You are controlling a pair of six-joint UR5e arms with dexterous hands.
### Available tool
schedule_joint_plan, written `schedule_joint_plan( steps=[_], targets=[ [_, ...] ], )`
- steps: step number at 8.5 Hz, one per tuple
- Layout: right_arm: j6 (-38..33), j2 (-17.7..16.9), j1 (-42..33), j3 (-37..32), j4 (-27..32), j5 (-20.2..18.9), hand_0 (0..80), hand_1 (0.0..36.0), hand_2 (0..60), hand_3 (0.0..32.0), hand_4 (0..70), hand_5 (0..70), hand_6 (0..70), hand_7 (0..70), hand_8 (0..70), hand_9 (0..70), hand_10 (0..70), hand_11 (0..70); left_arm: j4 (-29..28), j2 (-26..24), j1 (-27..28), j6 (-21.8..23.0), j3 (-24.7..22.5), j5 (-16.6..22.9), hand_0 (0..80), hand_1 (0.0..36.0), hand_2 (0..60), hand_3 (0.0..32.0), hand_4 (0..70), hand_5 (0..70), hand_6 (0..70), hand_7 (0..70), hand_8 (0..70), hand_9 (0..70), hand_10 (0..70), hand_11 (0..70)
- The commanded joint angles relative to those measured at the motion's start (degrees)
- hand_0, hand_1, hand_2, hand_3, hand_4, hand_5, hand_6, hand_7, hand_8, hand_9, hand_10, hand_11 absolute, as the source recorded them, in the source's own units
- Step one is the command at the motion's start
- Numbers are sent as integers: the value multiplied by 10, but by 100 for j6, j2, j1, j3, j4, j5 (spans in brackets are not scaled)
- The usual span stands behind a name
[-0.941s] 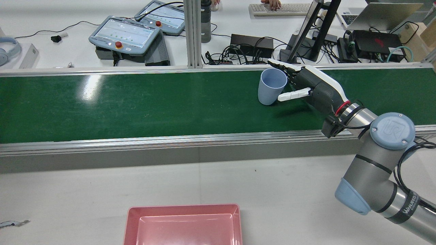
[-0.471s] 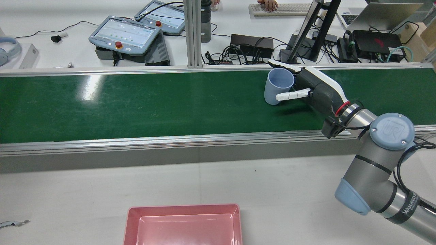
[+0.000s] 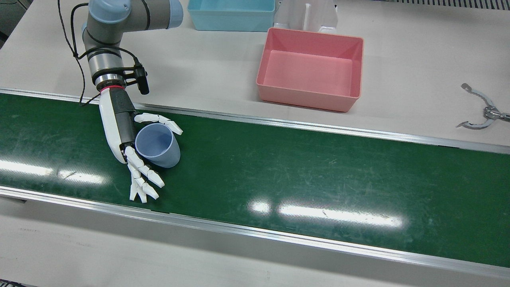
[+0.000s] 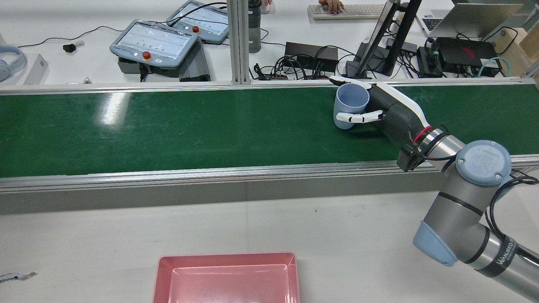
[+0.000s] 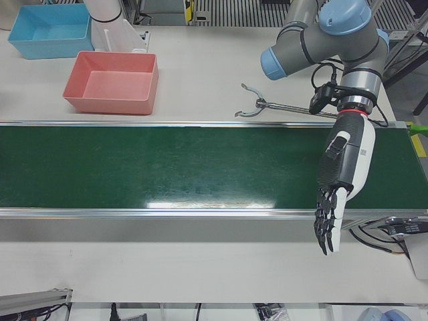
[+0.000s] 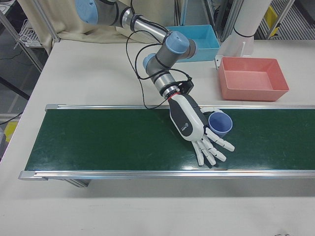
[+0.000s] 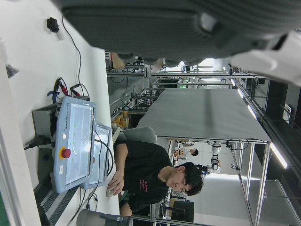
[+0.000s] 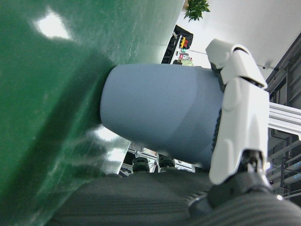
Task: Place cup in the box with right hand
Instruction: 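Close the right hand fingers around the light blue cup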
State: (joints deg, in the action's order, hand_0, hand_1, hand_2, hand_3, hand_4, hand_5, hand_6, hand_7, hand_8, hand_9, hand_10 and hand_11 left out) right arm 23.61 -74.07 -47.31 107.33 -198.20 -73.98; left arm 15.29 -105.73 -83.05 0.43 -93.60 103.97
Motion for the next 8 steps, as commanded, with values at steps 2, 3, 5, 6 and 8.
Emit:
schedule_joint_plan(
  steps=[2,3,5,6,8],
  targets=[
    [-24,15,29,-37,27,172,606,360,600,0,0,169,146,450,191,325,106,204,0,0,9,-8,0,0,0,0,0,0,0,0,0,0,0,0,0,0],
    [-41,15,55,-37,27,295,786,360,600,0,3,207,213,682,329,522,193,333,0,0,0,-8,0,0,0,0,0,0,0,0,0,0,0,0,0,0],
    [-102,15,55,59,18,322,800,360,600,0,148,260,391,700,619,700,493,700,0,0,0,-8,0,0,0,0,0,0,0,0,0,0,0,0,0,0],
    [-137,50,-58,295,1,314,800,360,600,0,146,270,429,700,672,700,536,700,0,0,0,0,0,0,0,0,0,0,0,0,0,0,0,0,0,0],
    [-129,59,-260,717,-113,314,800,360,600,0,119,280,475,700,700,700,555,700,0,0,0,-8,0,0,0,0,0,0,0,0,0,0,0,0,0,0]
  ],
)
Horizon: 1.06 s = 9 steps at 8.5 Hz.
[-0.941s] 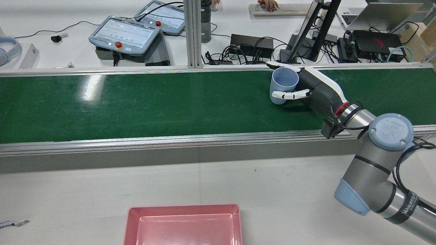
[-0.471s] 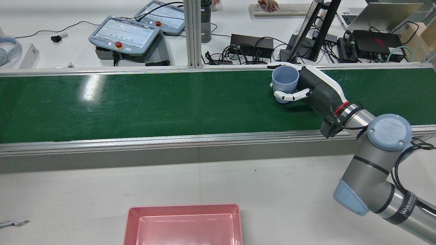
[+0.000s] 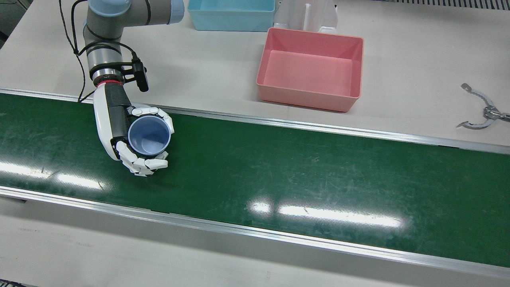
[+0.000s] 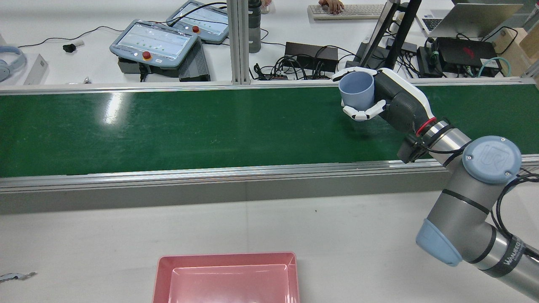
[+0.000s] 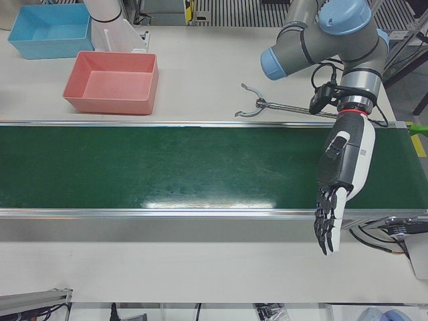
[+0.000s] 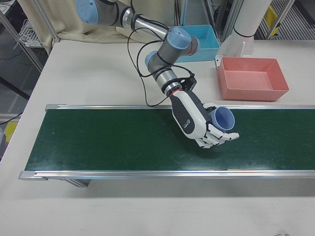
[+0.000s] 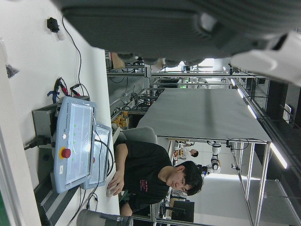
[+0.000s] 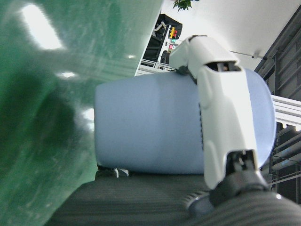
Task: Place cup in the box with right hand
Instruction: 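Lift the cup with the right hand and carry it over the pink tray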
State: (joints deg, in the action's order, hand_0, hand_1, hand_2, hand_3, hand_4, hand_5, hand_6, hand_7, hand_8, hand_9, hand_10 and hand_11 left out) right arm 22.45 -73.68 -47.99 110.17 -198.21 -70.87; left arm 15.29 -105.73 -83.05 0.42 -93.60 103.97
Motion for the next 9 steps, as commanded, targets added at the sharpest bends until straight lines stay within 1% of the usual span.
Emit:
schedule_joint_plan(
  steps=[1,2,3,4,5,6,7,8,9],
  targets=[
    [-4,98,-202,583,-217,-6,800,360,600,0,124,280,472,700,700,700,554,700,0,0,0,-7,-9,0,0,0,0,0,0,0,0,0,0,0,0,0],
    [22,117,-193,776,-279,-32,800,360,600,0,141,278,473,700,700,700,551,700,0,0,0,-7,0,0,0,0,0,0,0,0,0,0,0,0,0,0],
    [31,108,-158,1022,-454,-145,800,360,600,0,152,277,473,700,700,700,550,700,0,0,0,2,-9,0,0,0,0,0,0,0,0,0,0,0,0,0],
    [40,125,-149,1224,-612,-442,800,360,600,0,153,275,465,700,700,700,541,700,0,0,0,-7,-9,0,0,0,0,0,0,0,0,0,0,0,0,0],
    [57,221,-45,1339,-631,-663,800,360,600,0,166,273,460,700,700,700,535,700,0,0,0,-7,-9,0,0,0,0,0,0,0,0,0,0,0,0,0],
    [353,205,478,1610,-753,-665,800,360,600,0,178,274,460,700,700,700,542,700,0,9,0,-7,-9,0,0,0,0,0,0,0,0,0,0,0,0,0],
    [817,335,1136,1874,-1041,-604,800,360,600,0,197,274,466,700,700,700,551,700,0,9,0,-7,-9,0,0,0,0,0,0,0,0,0,0,0,0,0],
    [1101,441,1682,1929,-1131,-447,800,360,600,0,193,273,462,700,700,700,541,700,0,0,0,-7,-9,0,0,0,0,0,0,0,0,0,0,0,0,0],
    [1312,451,2149,1973,-1132,-254,800,360,600,0,190,272,459,700,700,700,537,700,0,0,0,2,0,0,0,0,0,0,0,0,0,0,0,0,0,0]
  ],
)
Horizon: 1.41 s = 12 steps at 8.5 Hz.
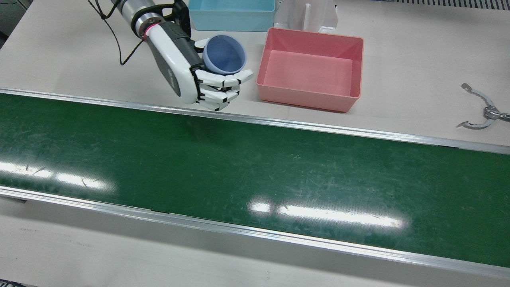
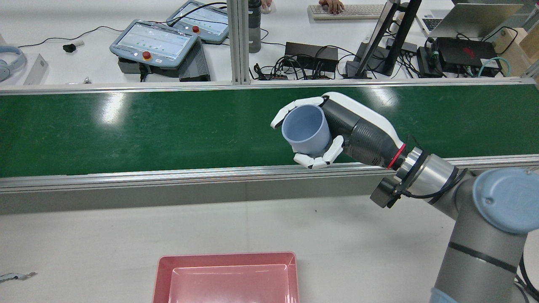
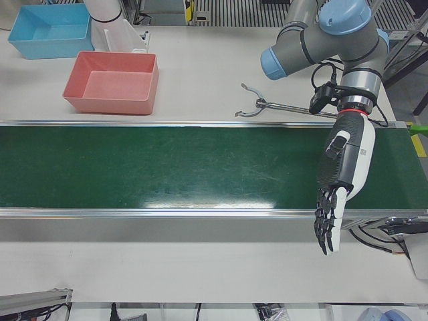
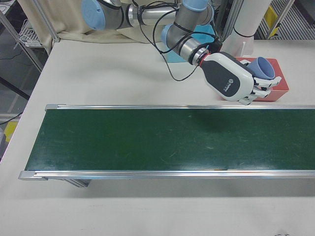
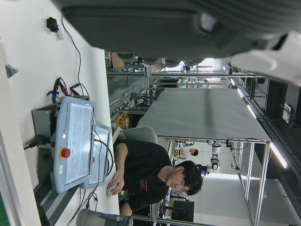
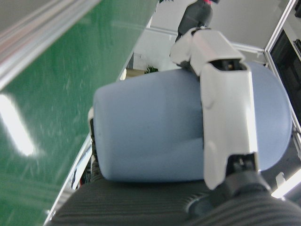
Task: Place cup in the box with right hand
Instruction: 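Lift the cup with the right hand and carry it over the pink tray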
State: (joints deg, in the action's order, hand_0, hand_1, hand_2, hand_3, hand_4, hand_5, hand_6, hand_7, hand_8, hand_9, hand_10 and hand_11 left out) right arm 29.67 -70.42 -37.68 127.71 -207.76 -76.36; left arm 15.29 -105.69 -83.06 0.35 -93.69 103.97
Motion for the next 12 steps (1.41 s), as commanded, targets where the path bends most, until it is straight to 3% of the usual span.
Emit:
schedule_joint_plan(
  steps=[1,5,6,7,8,9,10,12],
  targets=[
    [836,116,1470,289,-186,384,800,360,600,0,182,271,450,700,700,700,531,700,0,-4,0,0,9,9,0,0,0,0,0,0,0,0,0,0,0,0],
    [1497,-50,2422,193,-177,999,800,360,600,0,124,264,401,700,646,700,493,700,0,-4,0,0,9,0,0,0,0,0,0,0,0,0,0,0,0,0],
    [1568,-95,2432,193,-177,1000,712,360,600,0,61,242,347,700,561,700,438,655,0,-4,0,0,9,0,0,0,0,0,0,0,0,0,0,0,0,0],
    [1568,-104,2441,184,-168,1009,702,360,600,0,13,216,274,700,443,684,349,536,0,-4,0,8,9,0,0,0,0,0,0,0,0,0,0,0,0,0],
    [1568,-104,2493,158,-168,1018,800,360,600,0,0,163,120,306,151,249,144,257,0,-4,0,0,9,0,0,0,0,0,0,0,0,0,0,0,0,0],
    [1560,-104,2502,123,-168,1018,800,360,408,0,0,128,16,0,0,0,26,84,0,-4,0,8,9,0,0,0,0,0,0,0,0,0,0,0,0,0],
    [1560,-113,2502,114,-168,1018,800,360,73,0,0,111,0,0,0,0,0,13,0,-4,0,0,9,0,0,0,0,0,0,0,0,0,0,0,0,0],
    [1560,-113,2511,114,-168,1027,793,355,4,0,0,97,0,0,0,0,0,0,0,-4,0,0,9,0,0,0,0,0,0,0,0,0,0,0,0,0]
  ],
)
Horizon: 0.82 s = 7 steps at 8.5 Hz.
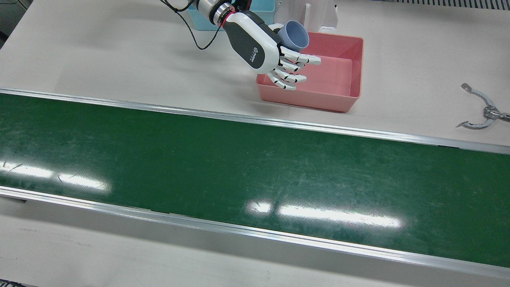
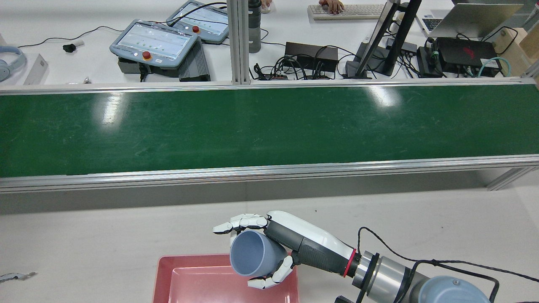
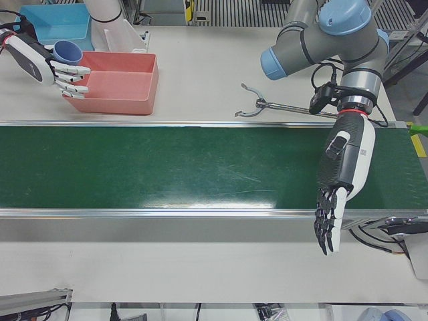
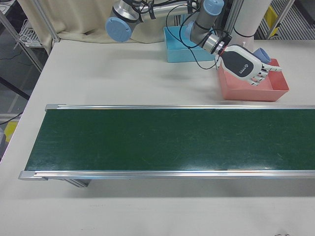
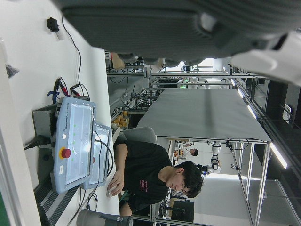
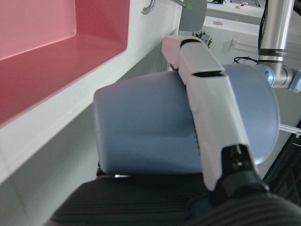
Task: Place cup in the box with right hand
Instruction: 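Open the right hand to release the cup into the pink tray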
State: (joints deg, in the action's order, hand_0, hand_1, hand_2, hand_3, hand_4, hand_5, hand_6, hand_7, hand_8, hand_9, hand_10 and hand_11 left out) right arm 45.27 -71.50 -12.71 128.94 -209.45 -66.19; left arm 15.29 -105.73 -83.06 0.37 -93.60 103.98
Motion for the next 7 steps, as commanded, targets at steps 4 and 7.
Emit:
schedule_joint_plan(
  steps=[4,7],
  targets=[
    [-18,-5,40,-9,9,28,635,314,28,0,0,83,3,0,0,0,0,0,0,0,0,-2,0,0,0,0,0,0,0,0,0,0,0,0,0,0],
    [-79,-5,6,78,0,19,618,310,59,0,0,82,7,0,0,0,0,0,0,0,0,-2,0,0,0,0,0,0,0,0,0,0,0,0,0,0]
  ],
)
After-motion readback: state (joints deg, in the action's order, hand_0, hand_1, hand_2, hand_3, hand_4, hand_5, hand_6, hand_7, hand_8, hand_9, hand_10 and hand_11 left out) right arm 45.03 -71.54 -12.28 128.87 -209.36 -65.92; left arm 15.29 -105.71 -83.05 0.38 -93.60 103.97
